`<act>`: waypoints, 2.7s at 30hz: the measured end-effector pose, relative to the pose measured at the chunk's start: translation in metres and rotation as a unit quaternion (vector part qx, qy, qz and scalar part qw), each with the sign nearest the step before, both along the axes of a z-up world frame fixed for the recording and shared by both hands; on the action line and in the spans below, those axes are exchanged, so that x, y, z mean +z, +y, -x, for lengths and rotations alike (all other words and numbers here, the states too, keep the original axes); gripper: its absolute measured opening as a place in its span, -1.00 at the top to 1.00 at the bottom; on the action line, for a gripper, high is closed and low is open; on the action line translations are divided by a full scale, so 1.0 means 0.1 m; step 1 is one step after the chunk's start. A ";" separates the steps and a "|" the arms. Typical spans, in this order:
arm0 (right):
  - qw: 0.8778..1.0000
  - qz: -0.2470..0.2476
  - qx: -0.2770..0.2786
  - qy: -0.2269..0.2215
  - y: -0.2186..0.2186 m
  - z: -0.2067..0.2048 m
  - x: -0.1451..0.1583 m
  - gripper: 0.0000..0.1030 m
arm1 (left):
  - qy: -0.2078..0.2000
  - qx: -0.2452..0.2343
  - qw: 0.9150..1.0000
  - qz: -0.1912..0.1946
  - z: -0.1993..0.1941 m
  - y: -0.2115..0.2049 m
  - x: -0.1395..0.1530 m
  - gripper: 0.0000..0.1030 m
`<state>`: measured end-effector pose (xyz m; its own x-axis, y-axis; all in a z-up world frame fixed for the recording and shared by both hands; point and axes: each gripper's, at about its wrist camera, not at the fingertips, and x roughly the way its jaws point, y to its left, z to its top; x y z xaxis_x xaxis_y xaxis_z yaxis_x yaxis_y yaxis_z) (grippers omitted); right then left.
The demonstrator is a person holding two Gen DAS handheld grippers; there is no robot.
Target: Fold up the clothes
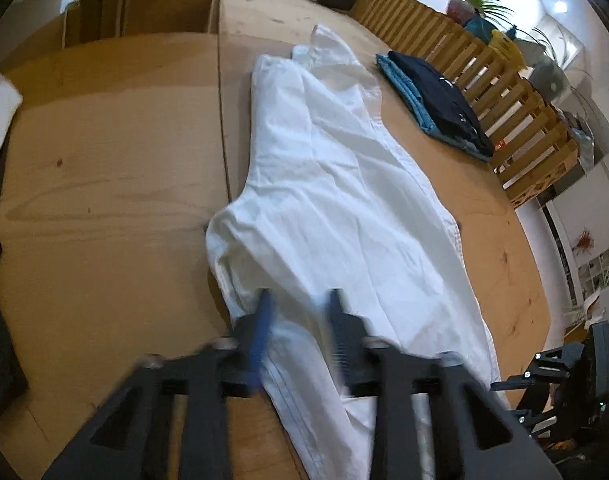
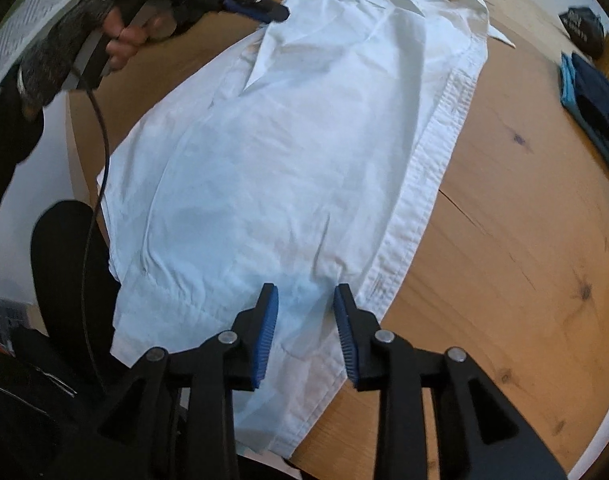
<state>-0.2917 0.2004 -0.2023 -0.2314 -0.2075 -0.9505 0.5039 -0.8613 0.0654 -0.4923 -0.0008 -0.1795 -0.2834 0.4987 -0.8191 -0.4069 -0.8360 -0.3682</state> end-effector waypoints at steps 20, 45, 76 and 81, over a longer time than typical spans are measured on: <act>1.000 0.003 0.004 0.007 0.02 0.05 0.02 0.40 | -0.001 0.023 1.000 -0.012 0.29 -0.08 0.06 0.85; 0.999 0.046 0.017 0.015 -0.63 0.90 0.65 0.10 | 0.067 -0.094 0.990 0.078 -0.53 -0.06 0.34 0.37; 0.993 0.098 -0.058 -0.032 -0.76 1.99 0.39 0.93 | 0.081 -0.167 0.974 0.131 -0.78 0.15 -0.01 0.20; 0.990 0.124 -0.068 -0.029 -0.71 2.03 0.44 0.93 | 0.118 -0.145 0.976 0.115 -0.78 0.08 0.24 0.24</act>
<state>-0.4946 0.1294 -0.1586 -0.2206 -0.4059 -0.8869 0.3735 -0.8752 0.3076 -0.4143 0.0075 -0.1553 -0.3515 0.3970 -0.8478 -0.6888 -0.7230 -0.0530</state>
